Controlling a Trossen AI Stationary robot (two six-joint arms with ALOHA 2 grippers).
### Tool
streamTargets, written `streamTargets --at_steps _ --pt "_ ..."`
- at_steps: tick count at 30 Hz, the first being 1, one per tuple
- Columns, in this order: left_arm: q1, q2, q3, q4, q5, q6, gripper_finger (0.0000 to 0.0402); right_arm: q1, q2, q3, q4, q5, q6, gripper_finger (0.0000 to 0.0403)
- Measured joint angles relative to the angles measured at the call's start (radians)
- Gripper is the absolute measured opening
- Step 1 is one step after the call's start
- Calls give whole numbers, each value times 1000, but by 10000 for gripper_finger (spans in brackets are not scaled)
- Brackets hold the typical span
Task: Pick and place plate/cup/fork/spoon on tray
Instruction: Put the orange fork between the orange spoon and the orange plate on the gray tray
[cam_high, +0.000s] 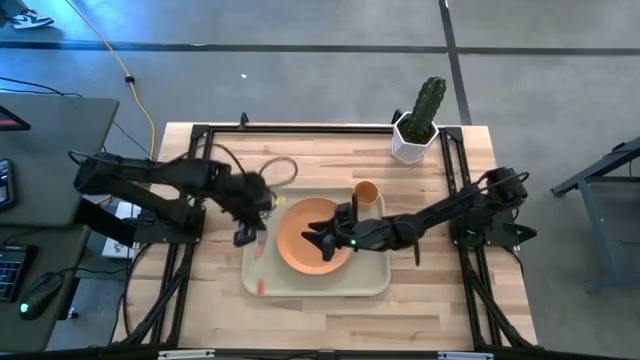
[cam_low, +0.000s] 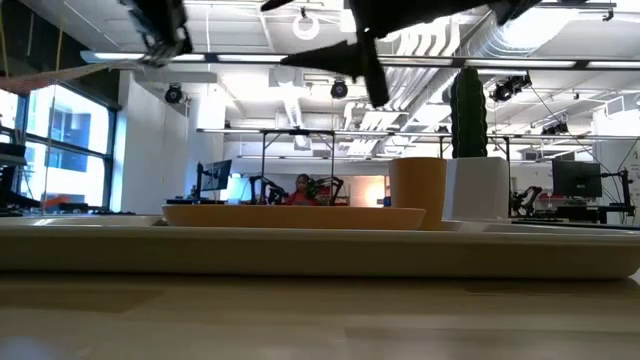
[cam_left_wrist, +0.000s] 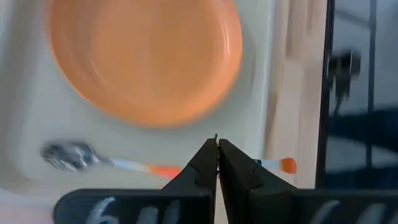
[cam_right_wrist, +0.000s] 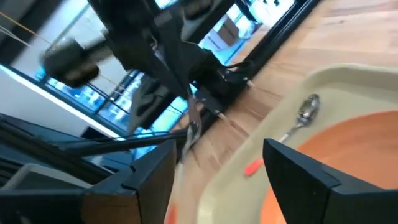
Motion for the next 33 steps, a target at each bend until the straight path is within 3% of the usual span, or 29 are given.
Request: streamTargets --at_steps 9,20,28,33 --pt "136 0 39 14 37 -1 0 -58 59 61 42 -81 -19 231" --pt "161 0 38 110 182 -15 0 -145 185 430 -339 -199 -214 227" --pt "161 -27 38 94 185 -18 0 -145 193 492 -480 -281 -250 175" --pt "171 -46 38 90 198 2 0 -151 194 492 -470 -288 -233 142"
